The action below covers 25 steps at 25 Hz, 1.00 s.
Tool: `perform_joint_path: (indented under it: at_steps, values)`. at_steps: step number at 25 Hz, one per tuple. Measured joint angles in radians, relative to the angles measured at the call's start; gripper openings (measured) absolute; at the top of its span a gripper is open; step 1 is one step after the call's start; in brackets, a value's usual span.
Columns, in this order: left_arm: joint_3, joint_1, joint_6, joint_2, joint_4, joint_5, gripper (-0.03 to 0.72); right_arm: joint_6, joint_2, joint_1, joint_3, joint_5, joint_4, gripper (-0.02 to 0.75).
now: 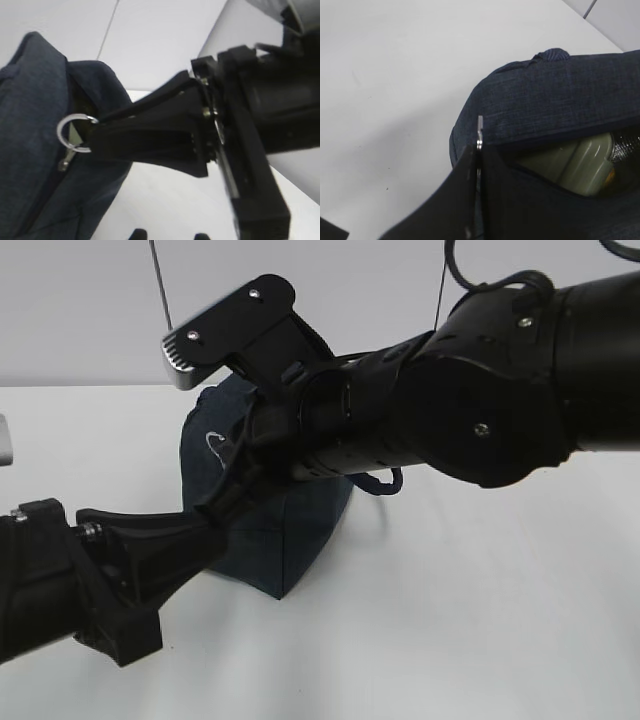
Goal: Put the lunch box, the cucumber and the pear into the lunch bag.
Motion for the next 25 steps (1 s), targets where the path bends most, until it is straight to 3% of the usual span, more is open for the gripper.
perform_joint_path:
  at_steps: [3, 7, 14, 20, 25]
  values:
    - [0.000, 0.022, 0.131, 0.026, 0.000, 0.065, 0.183, 0.000, 0.000, 0.000, 0.000, 0.000, 0.000, 0.006]
    - [0.000, 0.103, 0.341, 0.050, -0.040, 0.132, 0.183, 0.000, 0.000, 0.000, 0.000, 0.000, 0.000, 0.006]
    - [0.000, 0.198, 0.696, 0.181, -0.047, -0.079, 0.201, 0.000, 0.000, 0.000, 0.000, 0.000, 0.000, 0.006]
    - [-0.037, 0.199, 0.783, 0.371, -0.060, -0.183, 0.329, 0.000, 0.000, 0.000, 0.000, 0.000, 0.000, 0.006]
    - [-0.068, 0.200, 0.799, 0.432, -0.200, -0.270, 0.416, 0.000, 0.000, 0.000, 0.000, 0.000, 0.000, 0.006]
